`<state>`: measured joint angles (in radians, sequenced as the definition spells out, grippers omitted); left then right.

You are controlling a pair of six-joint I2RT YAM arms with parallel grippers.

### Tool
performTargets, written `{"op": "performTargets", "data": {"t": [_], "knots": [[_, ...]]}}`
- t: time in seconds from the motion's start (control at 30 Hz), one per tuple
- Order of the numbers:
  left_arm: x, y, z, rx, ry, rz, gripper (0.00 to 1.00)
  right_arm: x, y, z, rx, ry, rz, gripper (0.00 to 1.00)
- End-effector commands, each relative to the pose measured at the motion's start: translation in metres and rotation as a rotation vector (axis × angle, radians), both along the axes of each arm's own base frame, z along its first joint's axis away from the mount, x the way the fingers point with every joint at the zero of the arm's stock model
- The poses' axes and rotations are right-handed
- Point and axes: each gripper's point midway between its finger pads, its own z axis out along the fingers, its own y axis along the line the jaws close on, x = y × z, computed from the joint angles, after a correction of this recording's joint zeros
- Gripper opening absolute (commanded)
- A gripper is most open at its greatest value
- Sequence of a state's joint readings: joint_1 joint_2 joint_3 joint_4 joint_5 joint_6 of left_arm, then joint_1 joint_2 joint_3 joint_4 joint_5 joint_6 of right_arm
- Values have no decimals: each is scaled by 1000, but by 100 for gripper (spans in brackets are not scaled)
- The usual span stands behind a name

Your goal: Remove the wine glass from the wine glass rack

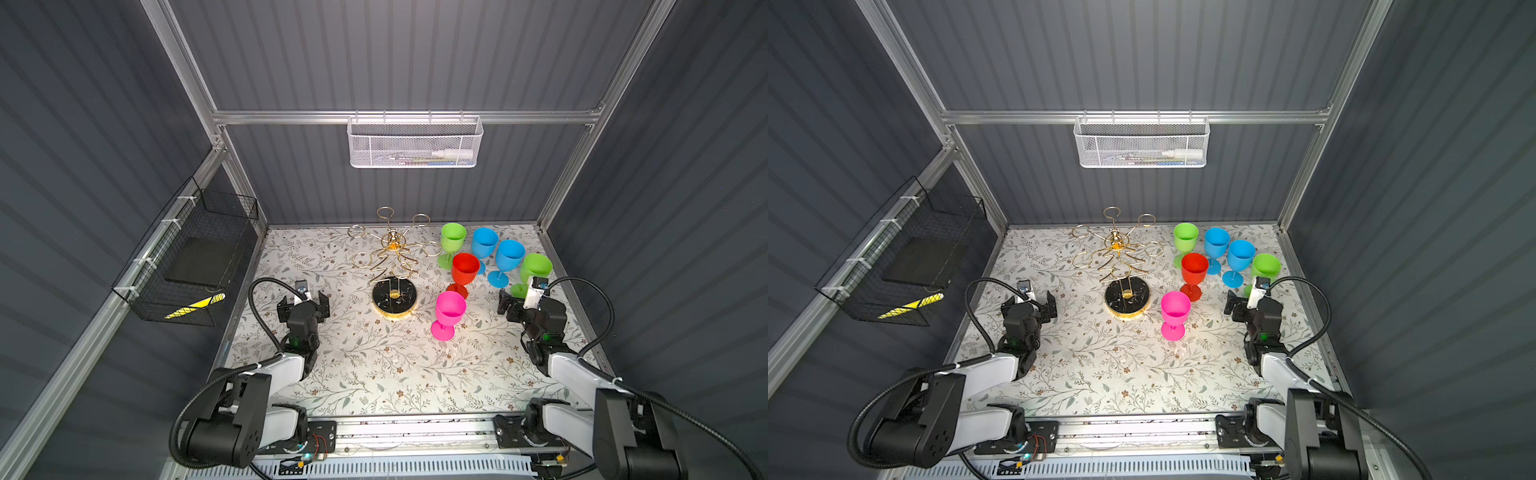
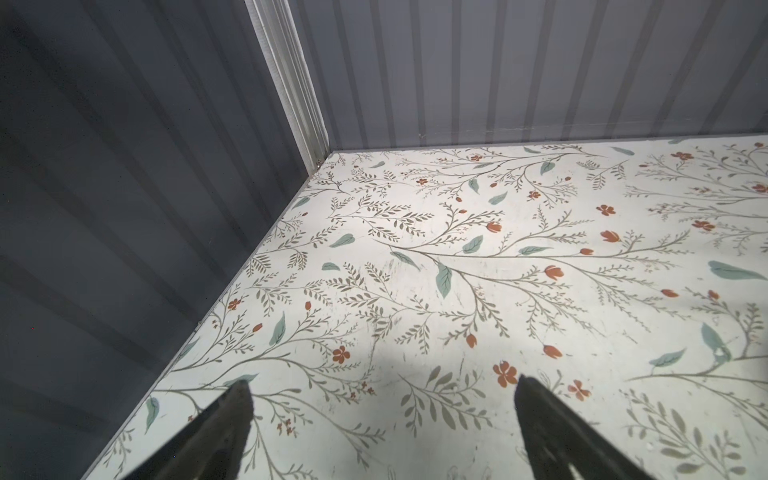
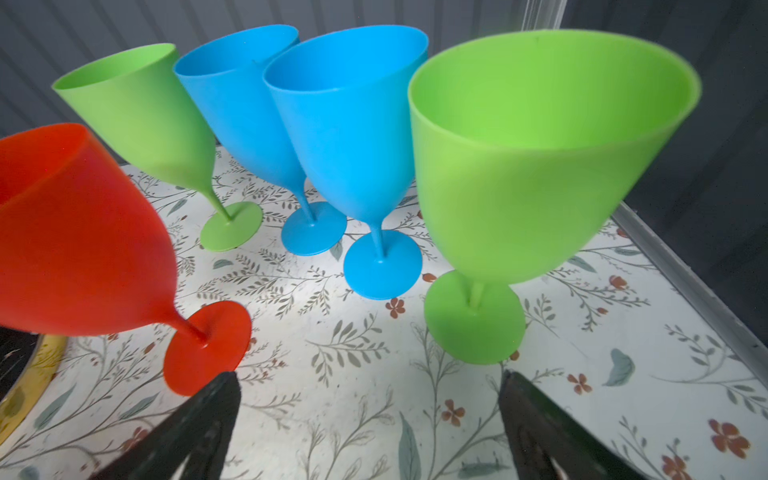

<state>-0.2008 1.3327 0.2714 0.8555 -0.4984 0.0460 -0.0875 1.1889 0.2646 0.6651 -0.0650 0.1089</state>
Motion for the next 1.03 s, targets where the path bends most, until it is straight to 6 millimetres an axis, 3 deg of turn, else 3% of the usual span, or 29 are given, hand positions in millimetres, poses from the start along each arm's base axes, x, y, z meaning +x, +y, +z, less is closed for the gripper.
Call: {"op": "performTargets", "data": {"t": [0.0,0.3,0.37,0.43,1.0], "knots": [[4,4,7,9,-73,20,100,10,0,32,-24,-173,34,99],[22,-2,-24,-43,-87,-31,100,9,1,14,-40,-251,53,99],[25,-1,-28,-18,-117,-29,100,7,-1,19,-42,-280,42,99],[24,-3,-37,-45,-43,-35,100,7,-1,17,-42,-266,38,99],[32,-1,-36,-40,-44,-24,100,22,8,10,-38,-187,108,99]]}}
